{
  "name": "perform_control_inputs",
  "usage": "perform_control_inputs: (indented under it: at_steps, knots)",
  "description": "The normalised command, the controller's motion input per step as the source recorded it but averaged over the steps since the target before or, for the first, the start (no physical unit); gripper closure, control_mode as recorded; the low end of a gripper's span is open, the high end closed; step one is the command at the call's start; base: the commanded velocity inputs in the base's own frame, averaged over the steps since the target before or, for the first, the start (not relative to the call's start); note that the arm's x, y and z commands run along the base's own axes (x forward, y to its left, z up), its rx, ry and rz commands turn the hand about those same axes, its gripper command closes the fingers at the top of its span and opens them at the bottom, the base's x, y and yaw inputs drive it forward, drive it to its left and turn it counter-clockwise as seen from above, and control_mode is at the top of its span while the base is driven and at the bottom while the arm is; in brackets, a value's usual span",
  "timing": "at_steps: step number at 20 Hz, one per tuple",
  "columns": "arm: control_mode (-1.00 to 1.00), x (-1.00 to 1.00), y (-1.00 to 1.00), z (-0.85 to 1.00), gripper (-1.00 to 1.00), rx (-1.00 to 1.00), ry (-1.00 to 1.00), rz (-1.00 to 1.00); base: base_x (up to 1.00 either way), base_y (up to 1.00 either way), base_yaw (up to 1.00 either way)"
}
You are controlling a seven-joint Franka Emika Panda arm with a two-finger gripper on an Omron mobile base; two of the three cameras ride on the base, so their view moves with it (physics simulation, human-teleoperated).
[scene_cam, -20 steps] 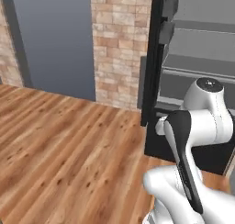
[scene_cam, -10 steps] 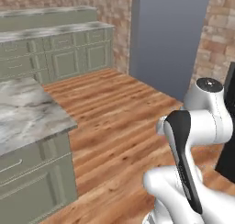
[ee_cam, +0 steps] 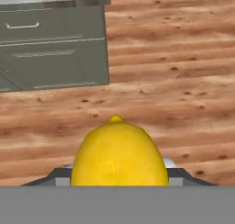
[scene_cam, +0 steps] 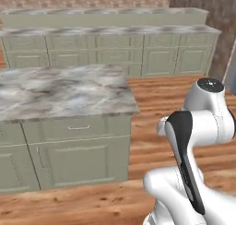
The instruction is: Retrieve a lemon from the fridge and place it on the cutting board with the fish.
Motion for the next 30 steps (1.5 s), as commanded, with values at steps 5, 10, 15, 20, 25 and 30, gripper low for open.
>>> perform_control_inputs:
  at_steps: [5, 10, 15, 20, 25, 30]
  knots:
    - [1.0, 0.0, 0.0, 0.0, 1.0, 0.0, 0.0, 0.0, 0.07, 0.37, 0.62]
    - [1.0, 0.0, 0.0, 0.0, 1.0, 0.0, 0.0, 0.0, 0.28, 0.55, 0.09]
    - [1.0, 0.0, 0.0, 0.0, 1.0, 0.0, 0.0, 0.0, 0.48, 0.9, -0.08]
    - [1.0, 0.0, 0.0, 0.0, 1.0, 0.0, 0.0, 0.0, 0.67, 0.87, -0.11]
    - [1.0, 0.0, 0.0, 0.0, 1.0, 0.0, 0.0, 0.0, 0.85, 0.85, -0.12]
    - [1.0, 0.0, 0.0, 0.0, 1.0, 0.0, 0.0, 0.0, 0.7, 0.64, -0.12]
